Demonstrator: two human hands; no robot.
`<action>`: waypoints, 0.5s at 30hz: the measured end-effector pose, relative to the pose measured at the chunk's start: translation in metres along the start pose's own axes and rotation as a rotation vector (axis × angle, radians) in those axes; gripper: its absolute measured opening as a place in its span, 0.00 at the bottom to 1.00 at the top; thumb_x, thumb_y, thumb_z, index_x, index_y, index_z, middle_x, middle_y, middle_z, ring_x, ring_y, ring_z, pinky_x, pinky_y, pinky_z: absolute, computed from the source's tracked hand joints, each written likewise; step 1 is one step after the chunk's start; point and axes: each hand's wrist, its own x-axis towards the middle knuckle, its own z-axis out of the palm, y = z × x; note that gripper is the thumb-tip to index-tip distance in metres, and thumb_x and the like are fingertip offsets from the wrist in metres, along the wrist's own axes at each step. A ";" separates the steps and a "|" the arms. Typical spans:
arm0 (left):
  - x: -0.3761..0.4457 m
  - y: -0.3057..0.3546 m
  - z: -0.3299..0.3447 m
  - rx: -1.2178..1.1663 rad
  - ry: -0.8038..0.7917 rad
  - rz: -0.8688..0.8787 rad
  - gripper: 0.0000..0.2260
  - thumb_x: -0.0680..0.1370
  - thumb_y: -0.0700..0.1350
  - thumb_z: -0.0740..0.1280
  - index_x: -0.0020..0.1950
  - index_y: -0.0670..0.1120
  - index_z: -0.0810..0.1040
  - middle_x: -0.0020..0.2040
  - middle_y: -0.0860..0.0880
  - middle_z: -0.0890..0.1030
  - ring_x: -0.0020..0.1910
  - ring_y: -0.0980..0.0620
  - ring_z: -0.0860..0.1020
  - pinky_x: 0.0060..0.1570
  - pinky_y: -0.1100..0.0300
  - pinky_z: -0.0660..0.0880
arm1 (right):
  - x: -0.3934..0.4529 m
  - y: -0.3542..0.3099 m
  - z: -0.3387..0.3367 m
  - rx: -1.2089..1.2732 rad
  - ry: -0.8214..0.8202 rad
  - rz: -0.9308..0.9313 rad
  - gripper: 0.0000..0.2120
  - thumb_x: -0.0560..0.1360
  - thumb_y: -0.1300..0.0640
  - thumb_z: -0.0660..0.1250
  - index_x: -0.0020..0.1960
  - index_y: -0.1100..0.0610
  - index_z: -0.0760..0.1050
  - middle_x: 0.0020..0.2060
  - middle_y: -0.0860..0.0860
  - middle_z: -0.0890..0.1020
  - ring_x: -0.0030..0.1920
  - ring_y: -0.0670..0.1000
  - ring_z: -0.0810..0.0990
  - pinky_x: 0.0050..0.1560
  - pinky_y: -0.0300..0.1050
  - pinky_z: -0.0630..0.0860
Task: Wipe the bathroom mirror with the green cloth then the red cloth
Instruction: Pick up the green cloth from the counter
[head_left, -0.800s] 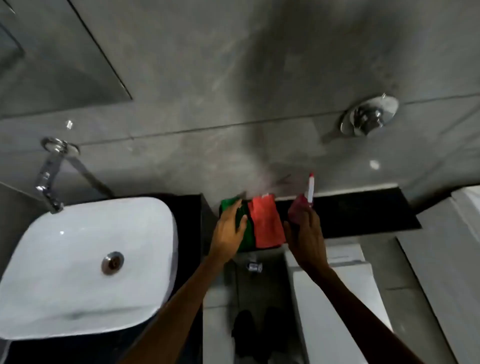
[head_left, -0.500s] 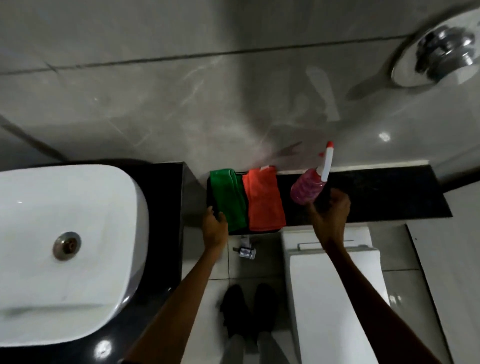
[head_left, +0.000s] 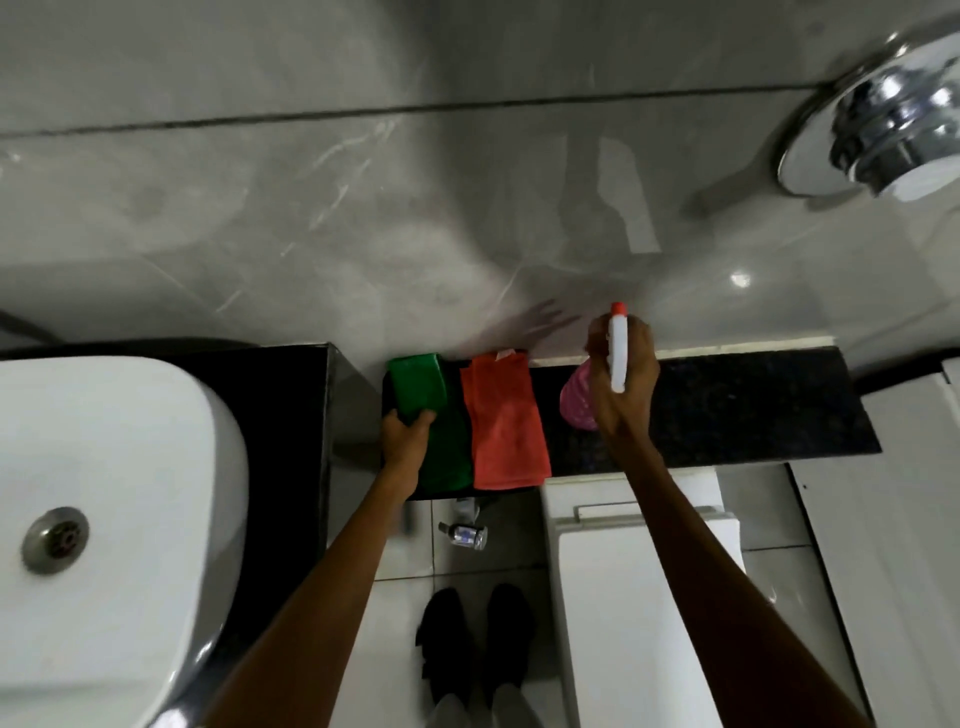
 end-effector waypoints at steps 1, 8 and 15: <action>-0.008 0.003 -0.004 -0.059 -0.037 -0.006 0.18 0.80 0.37 0.69 0.69 0.35 0.76 0.64 0.33 0.82 0.61 0.36 0.82 0.61 0.43 0.80 | -0.004 -0.009 -0.002 -0.009 -0.039 -0.048 0.10 0.83 0.55 0.67 0.52 0.38 0.75 0.49 0.54 0.79 0.46 0.48 0.81 0.47 0.45 0.80; -0.083 0.060 -0.064 -0.392 -0.305 -0.008 0.23 0.79 0.30 0.68 0.74 0.38 0.73 0.67 0.38 0.81 0.66 0.39 0.80 0.61 0.47 0.80 | -0.068 -0.114 0.000 0.057 -0.469 -0.011 0.16 0.74 0.62 0.63 0.59 0.62 0.81 0.44 0.56 0.85 0.40 0.48 0.84 0.41 0.36 0.76; -0.132 0.126 -0.130 -0.321 -0.414 0.292 0.32 0.72 0.19 0.67 0.71 0.43 0.72 0.58 0.45 0.85 0.55 0.50 0.86 0.53 0.57 0.84 | -0.117 -0.195 0.026 0.125 -0.627 0.087 0.09 0.77 0.66 0.74 0.44 0.53 0.80 0.32 0.41 0.80 0.34 0.38 0.80 0.39 0.35 0.77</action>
